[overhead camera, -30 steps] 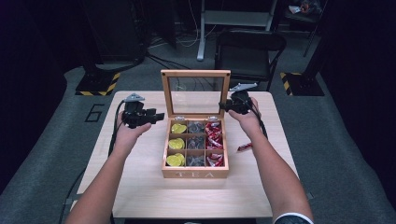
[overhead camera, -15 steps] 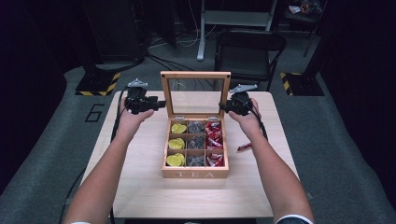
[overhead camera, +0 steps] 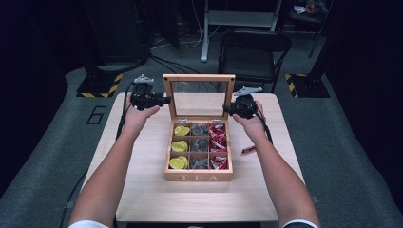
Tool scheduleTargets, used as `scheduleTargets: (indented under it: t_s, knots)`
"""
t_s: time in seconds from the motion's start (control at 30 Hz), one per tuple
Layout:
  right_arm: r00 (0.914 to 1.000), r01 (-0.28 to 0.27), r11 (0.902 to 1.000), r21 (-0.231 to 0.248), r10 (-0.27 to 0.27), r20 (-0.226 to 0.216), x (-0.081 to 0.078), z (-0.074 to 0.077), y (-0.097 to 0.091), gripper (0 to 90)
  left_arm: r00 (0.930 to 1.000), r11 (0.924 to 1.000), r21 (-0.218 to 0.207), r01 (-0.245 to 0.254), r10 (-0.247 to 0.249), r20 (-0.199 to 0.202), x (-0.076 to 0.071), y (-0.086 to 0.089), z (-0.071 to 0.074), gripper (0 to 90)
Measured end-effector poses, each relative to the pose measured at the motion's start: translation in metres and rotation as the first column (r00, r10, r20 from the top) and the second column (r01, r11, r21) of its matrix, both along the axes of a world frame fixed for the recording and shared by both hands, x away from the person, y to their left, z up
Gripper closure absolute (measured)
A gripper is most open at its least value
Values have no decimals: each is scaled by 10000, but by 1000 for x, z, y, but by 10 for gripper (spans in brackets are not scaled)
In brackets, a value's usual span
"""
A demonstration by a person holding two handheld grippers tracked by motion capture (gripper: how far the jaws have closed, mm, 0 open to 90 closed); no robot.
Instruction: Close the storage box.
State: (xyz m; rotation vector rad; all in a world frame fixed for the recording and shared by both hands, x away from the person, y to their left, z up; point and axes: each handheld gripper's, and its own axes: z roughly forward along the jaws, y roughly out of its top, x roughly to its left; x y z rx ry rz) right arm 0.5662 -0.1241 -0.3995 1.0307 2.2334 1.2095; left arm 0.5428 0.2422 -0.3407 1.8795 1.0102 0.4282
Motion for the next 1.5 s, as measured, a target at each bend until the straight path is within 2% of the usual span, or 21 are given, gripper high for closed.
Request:
scheduleTargets:
  t_s: [0.13, 0.33, 0.5, 0.6, 0.7, 0.8, 0.87, 1.17, 1.33, 1.4, 1.5]
  knots:
    - [10000, 18, 10000, -5, -18, 70, -1, -1, 0, 659, 9998, 9998, -115, -164, 165, 111, 2, -1, 0, 556]
    - [9998, -39, 10000, -29, 40, 170, -3, -1, -1, 657, 9999, 9995, -304, -77, 80, 105, 4, -3, -1, 569]
    - [9998, -22, 10000, 13, 22, 185, -4, -2, -1, 656, 9998, 10000, -62, -17, 18, 190, 4, -9, 5, 615]
    - [9998, -22, 10000, -3, 22, 208, -5, -2, -1, 655, 9992, 9990, 447, -79, 61, 403, 2, -12, 9, 626]
    - [9998, -20, 10000, 75, 19, 200, -5, -2, -1, 649, 9992, 9989, 459, -44, 26, 392, 1, -12, 9, 631]
    - [9998, 53, 9984, 560, -42, -206, -5, -2, -4, 600, 9992, 9989, 459, 1, -18, 390, 0, -12, 9, 631]
    - [9998, -5, 9985, 546, 17, -208, -6, -1, -5, 573, 9993, 9990, 457, 7, -24, 379, -2, -11, 8, 630]
    - [10000, 50, 9988, 484, -48, -42, -21, 11, -14, 485, 9991, 9994, 343, 88, -103, 421, -10, -10, 6, 622]
    - [9999, -107, 9981, 608, 100, 123, -31, 21, -15, 484, 9989, 9995, 291, 111, -124, 458, -14, -10, 4, 619]
    - [9994, -341, 9961, 816, 339, 40, -34, 24, -15, 508, 9989, 9994, 311, 132, -146, 436, -15, -9, 4, 618]
    - [9989, -418, 9956, 843, 401, 223, -36, 30, -14, 509, 9989, 9997, 225, 130, -140, 450, -16, -9, 3, 617]
